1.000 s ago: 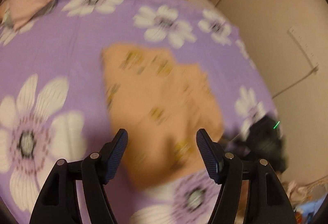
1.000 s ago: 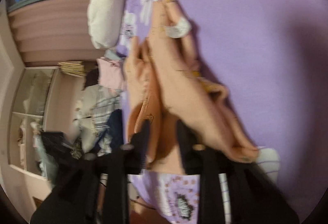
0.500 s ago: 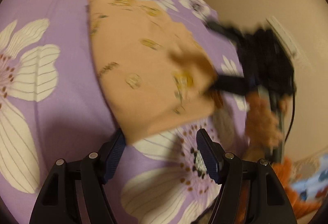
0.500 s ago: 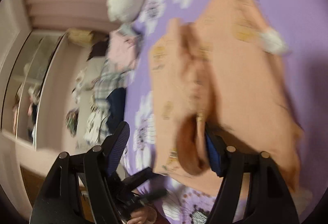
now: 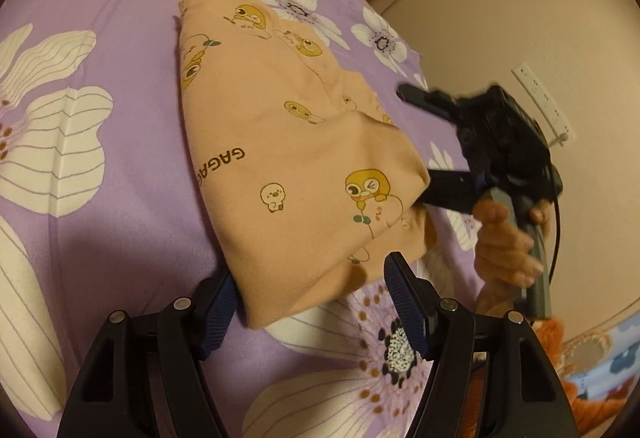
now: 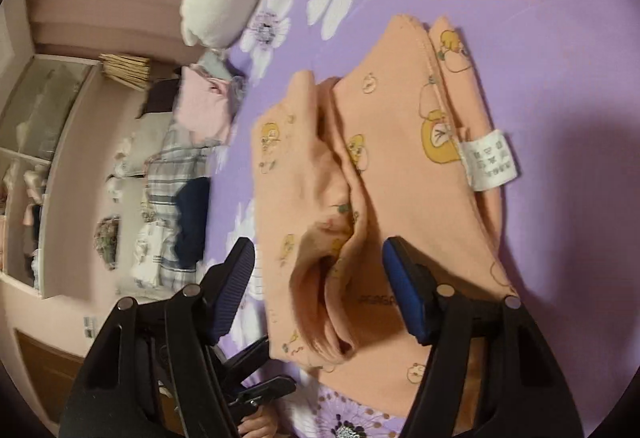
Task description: Fold small clothes
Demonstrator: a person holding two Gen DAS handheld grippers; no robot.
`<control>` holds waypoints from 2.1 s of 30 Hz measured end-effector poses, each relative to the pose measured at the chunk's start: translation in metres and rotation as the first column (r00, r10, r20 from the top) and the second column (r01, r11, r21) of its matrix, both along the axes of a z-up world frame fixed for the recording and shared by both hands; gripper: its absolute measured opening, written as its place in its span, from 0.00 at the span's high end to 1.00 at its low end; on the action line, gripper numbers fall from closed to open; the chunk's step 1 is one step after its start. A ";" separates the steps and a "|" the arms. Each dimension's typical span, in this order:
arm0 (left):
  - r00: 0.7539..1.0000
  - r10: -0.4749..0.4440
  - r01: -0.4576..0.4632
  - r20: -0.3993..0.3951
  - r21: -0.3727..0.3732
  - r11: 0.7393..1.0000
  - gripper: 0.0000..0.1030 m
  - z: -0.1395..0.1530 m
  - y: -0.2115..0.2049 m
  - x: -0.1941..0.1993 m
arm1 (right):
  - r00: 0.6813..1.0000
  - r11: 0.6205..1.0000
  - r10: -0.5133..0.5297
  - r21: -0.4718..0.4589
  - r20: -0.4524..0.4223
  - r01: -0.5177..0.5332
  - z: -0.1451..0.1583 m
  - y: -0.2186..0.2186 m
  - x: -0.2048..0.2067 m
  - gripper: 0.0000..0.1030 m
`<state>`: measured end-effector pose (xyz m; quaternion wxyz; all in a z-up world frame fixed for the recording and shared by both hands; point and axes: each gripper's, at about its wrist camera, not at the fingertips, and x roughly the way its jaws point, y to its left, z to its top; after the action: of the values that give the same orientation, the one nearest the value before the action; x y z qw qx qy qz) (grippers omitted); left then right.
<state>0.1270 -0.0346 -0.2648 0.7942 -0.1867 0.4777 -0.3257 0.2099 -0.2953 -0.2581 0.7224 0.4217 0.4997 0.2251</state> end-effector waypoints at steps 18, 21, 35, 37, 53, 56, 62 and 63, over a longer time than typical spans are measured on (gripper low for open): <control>0.974 0.113 -0.160 0.195 0.247 0.956 0.68 -0.001 -0.029 -0.009 | 0.987 0.997 -0.054 -0.050 0.152 0.062 0.012 0.011 0.009 0.88; 0.974 0.122 -0.167 0.192 0.242 0.956 0.68 -0.001 -0.025 -0.010 | 0.974 0.994 -0.094 -0.040 0.205 0.104 0.032 -0.006 -0.006 0.88; 0.969 0.120 -0.177 0.218 0.263 0.948 0.68 -0.002 -0.029 -0.009 | 0.972 0.936 -0.191 -0.272 0.139 0.223 0.018 -0.031 -0.028 0.88; 0.968 0.116 -0.176 0.222 0.269 0.947 0.68 -0.002 -0.030 -0.008 | 0.974 0.909 -0.164 -0.361 0.156 0.210 0.026 -0.027 -0.032 0.88; 0.963 0.123 -0.155 0.239 0.122 0.980 0.68 0.071 -0.012 -0.026 | 0.943 0.781 -0.161 -0.547 0.290 0.301 0.074 -0.040 -0.098 0.71; 0.956 0.080 -0.142 0.282 0.206 0.968 0.68 0.067 -0.040 -0.013 | 0.944 0.862 -0.080 -0.454 0.319 0.226 0.070 -0.024 -0.112 0.71; 0.980 0.049 -0.104 0.193 0.286 0.953 0.68 -0.005 -0.052 -0.014 | 0.992 0.724 0.051 -0.688 0.119 0.045 0.019 0.011 -0.100 0.84; 0.979 0.034 -0.095 0.203 0.299 0.950 0.68 -0.003 -0.051 -0.018 | 0.990 0.739 0.038 -0.671 0.139 0.065 0.018 0.007 -0.102 0.84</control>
<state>0.1092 -0.0860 -0.2682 0.8668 -0.0439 0.4359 -0.2382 0.1080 -0.2881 -0.2401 0.8614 0.1185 0.4909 0.0538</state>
